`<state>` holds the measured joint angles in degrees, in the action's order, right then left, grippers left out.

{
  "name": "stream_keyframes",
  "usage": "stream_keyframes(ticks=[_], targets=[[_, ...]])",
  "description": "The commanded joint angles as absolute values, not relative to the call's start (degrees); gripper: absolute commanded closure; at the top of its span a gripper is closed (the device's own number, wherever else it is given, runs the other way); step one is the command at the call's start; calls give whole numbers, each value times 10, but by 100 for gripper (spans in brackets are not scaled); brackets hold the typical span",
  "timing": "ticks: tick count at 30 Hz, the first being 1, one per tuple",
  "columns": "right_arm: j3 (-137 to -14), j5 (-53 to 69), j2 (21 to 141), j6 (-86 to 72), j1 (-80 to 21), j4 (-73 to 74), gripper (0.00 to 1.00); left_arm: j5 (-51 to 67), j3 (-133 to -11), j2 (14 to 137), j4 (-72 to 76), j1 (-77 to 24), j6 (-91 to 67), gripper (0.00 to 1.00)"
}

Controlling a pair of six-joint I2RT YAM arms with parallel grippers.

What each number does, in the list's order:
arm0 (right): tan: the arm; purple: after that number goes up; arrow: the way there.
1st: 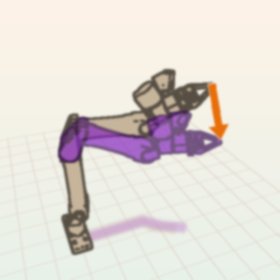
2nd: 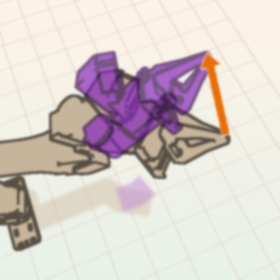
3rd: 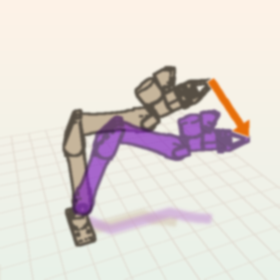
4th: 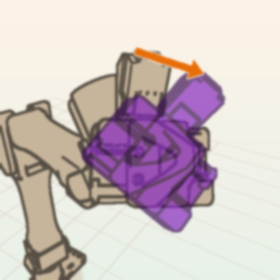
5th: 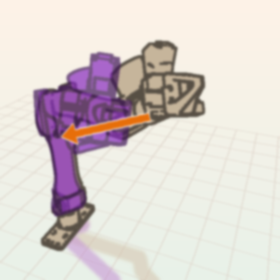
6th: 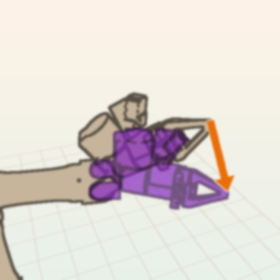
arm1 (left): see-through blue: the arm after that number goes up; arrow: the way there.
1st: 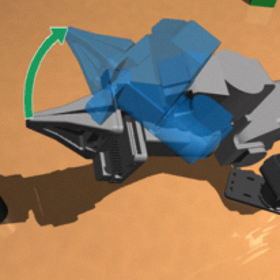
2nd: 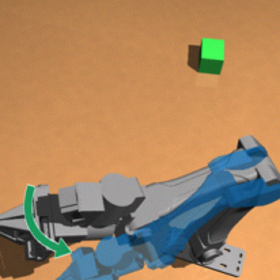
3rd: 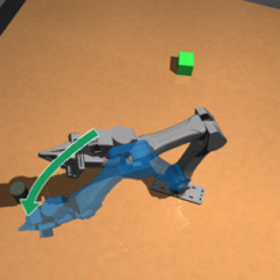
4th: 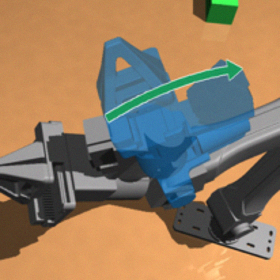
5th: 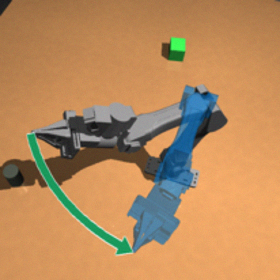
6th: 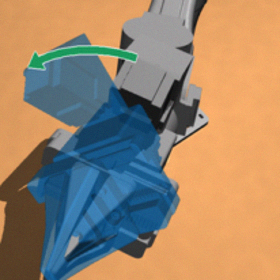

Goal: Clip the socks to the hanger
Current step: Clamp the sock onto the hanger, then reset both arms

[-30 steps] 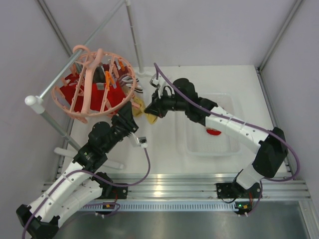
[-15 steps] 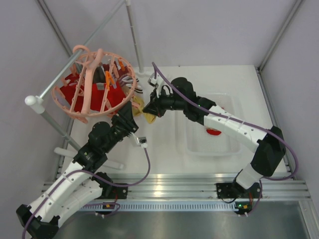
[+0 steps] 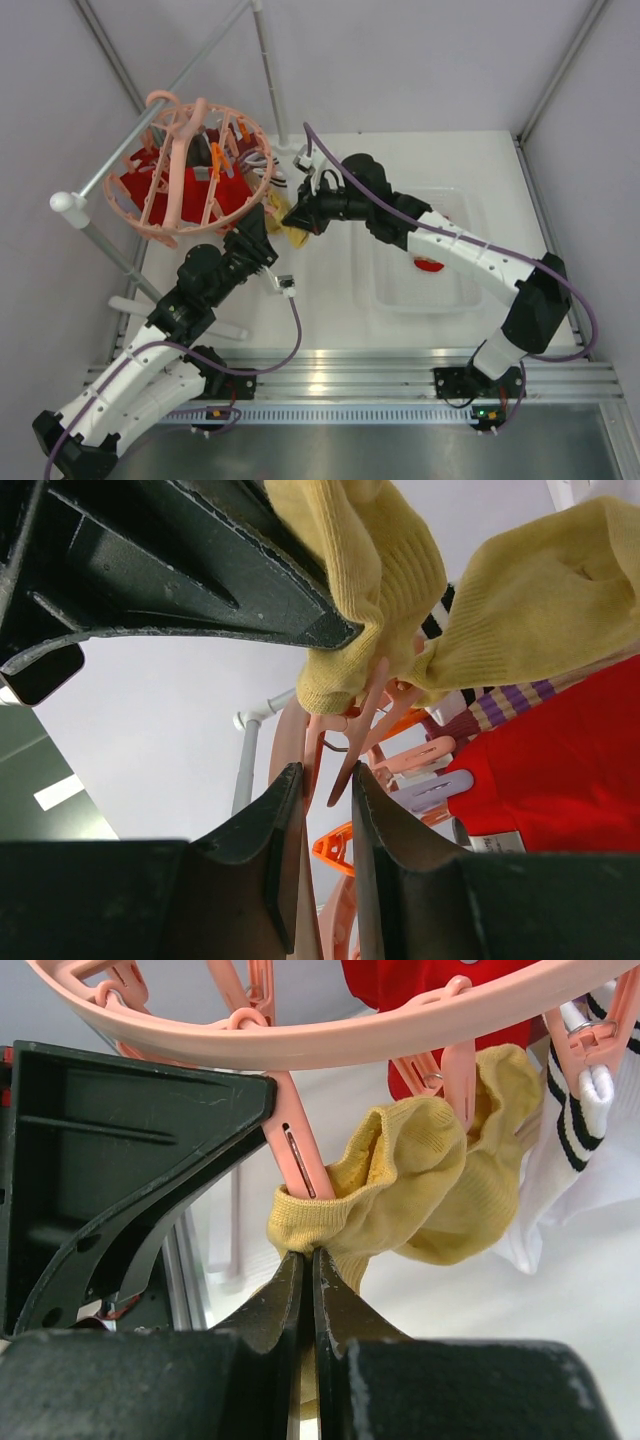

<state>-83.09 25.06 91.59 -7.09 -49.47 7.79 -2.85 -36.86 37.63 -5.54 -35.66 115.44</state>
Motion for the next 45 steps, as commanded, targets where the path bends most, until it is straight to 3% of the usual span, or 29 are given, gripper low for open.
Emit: stream_keyframes(ticks=[1,5,11,22,27,31,32,33,40,42,45], targets=[[-863,258,917,-67,-505,69,100,-8,-359,375,-47,-357,1213,78],[-856,258,912,-68,-494,74,100,-7,-353,365,-48,-357,1212,55],[-850,259,904,-69,-476,77,100,-4,-347,352,-47,-357,1207,42],[-833,247,887,-70,-427,83,100,52,-340,295,-76,-357,1146,3],[-831,244,881,-70,-401,83,99,117,-344,250,-130,-358,1061,2],[-832,236,870,-72,-374,92,67,162,-351,222,-158,-358,964,2],[-832,234,867,-71,-363,95,50,168,-357,221,-159,-358,939,2],[-830,230,861,-69,-357,98,43,173,-362,226,-159,-357,886,2],[-786,190,761,-28,-309,140,15,244,-429,312,-163,-358,668,2],[-754,187,731,-16,-288,152,2,270,-463,358,-163,-359,588,2],[-709,186,673,-4,-256,176,0,284,-509,422,-163,-365,494,2]])
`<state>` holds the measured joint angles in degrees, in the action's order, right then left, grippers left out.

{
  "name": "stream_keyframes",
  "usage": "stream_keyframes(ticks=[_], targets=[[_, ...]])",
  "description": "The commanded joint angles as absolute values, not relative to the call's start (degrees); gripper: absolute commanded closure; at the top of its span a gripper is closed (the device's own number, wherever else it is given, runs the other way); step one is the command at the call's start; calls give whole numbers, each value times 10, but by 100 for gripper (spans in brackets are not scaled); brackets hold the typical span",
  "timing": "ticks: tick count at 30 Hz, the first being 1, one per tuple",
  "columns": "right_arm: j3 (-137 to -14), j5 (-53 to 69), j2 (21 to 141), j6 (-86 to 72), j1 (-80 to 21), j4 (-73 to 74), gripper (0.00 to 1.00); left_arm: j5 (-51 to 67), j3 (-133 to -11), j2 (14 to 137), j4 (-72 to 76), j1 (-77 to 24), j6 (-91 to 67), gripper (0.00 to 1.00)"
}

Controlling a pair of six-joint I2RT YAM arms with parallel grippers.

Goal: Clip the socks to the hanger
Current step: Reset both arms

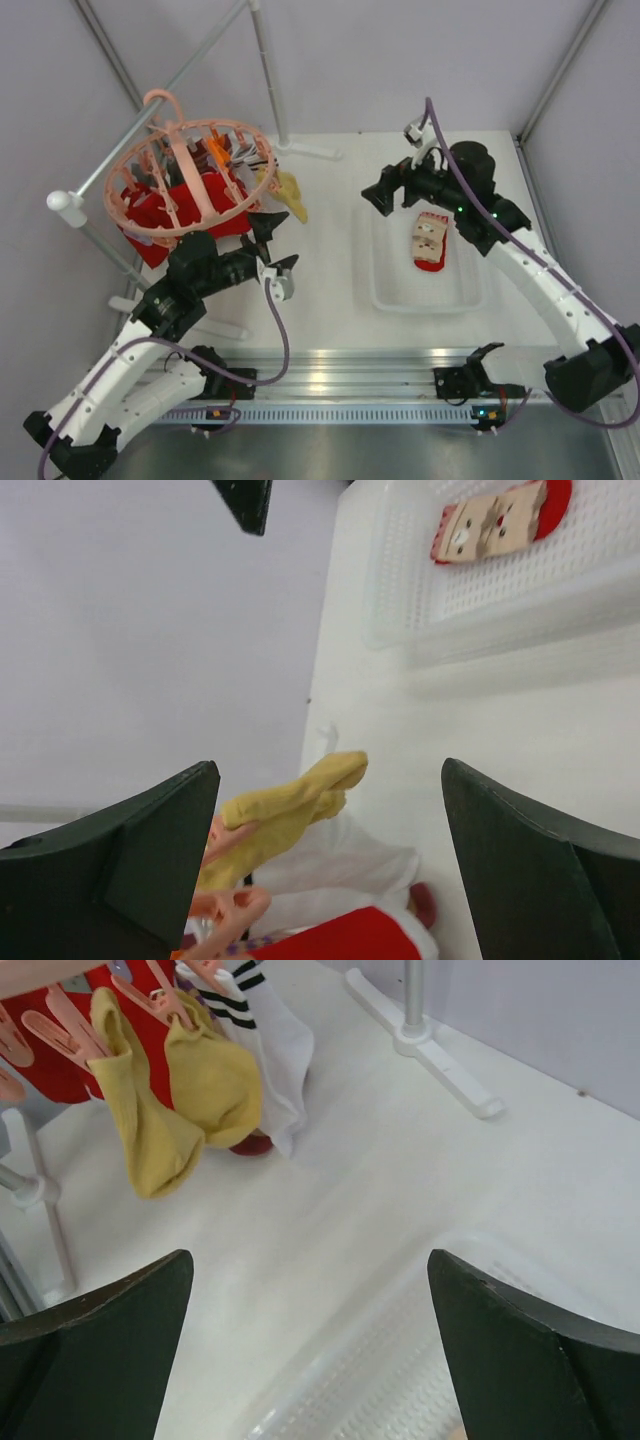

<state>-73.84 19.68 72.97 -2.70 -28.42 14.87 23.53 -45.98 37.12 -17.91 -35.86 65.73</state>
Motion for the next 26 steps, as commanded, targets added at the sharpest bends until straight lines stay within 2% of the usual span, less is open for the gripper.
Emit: stream_keyframes(ticks=[1,3,6,15,26], targets=[[-697,186,642,-4,-247,180,0,275,-533,439,-155,-380,462,2],[-657,185,610,18,-214,191,0,196,-567,505,-151,-409,365,2],[-608,198,546,29,-170,203,0,85,-666,609,-213,-488,300,2],[-500,265,427,68,-80,249,0,18,-865,833,-347,-504,158,2],[-479,287,388,76,-62,258,0,-31,-808,789,-290,-503,125,2]])
